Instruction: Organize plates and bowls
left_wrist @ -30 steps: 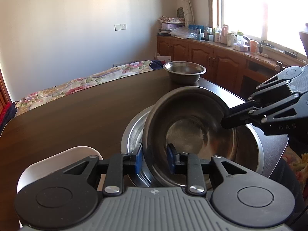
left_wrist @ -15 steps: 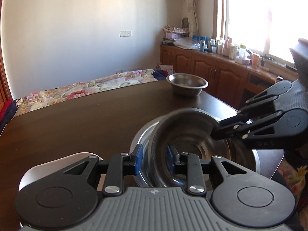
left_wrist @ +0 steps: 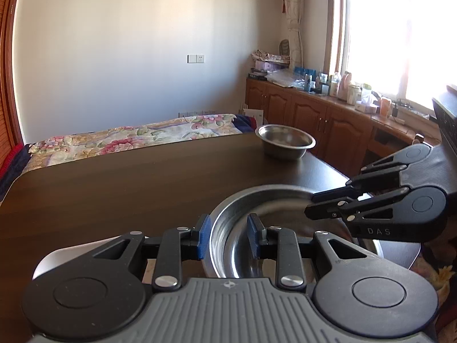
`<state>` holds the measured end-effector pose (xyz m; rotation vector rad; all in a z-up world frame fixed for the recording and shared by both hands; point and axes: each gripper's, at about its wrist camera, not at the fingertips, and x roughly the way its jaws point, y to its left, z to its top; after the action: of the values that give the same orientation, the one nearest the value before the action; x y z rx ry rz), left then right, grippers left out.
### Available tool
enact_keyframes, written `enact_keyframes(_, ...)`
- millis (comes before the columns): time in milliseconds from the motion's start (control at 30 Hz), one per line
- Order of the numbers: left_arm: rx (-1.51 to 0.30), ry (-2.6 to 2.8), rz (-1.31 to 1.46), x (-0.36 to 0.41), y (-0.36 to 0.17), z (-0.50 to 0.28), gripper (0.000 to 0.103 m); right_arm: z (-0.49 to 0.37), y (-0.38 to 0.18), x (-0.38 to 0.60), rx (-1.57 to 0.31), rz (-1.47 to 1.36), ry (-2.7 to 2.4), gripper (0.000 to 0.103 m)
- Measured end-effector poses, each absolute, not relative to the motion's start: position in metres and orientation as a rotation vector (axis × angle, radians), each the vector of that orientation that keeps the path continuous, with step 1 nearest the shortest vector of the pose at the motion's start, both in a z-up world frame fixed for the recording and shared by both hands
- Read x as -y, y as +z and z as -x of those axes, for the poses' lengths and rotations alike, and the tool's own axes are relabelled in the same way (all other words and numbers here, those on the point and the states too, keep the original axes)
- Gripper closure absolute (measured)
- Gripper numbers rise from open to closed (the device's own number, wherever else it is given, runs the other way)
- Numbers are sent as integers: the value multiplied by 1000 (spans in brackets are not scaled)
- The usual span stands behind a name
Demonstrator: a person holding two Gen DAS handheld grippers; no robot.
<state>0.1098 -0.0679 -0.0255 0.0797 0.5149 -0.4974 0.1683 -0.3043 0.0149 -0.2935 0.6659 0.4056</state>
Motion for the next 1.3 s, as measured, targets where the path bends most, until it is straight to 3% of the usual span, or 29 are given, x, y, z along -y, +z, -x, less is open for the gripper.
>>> enact_keyframes(300, -490, -505, -97, 83, -13, -123, 68, -164, 24, 318, -573, 197, 427, 89)
enact_keyframes(500, -481, -503, -131, 101, 0, -144, 53, -170, 28, 345, -497, 135, 393, 89)
enact_keyframes(700, -468, -515, -162, 125, 12, -168, 24, -185, 30, 381, -433, 98, 320, 87)
enact_keyframes(800, -462, -525, -165, 139, 19, -180, 18, -194, 26, 399, -418, 70, 286, 65)
enact_keyframes(967, -456, -559, -181, 165, 28, -201, 10, -217, 18, 424, -410, 33, 246, 56)
enact_keyframes(1033, -456, -576, -186, 175, 31, -209, 8, -224, 16, 429, -400, 36, 233, 40)
enact_keyframes(1300, -465, -597, -226, 200, 29, -238, 3, -245, 6, 441, -358, 10, 210, 0)
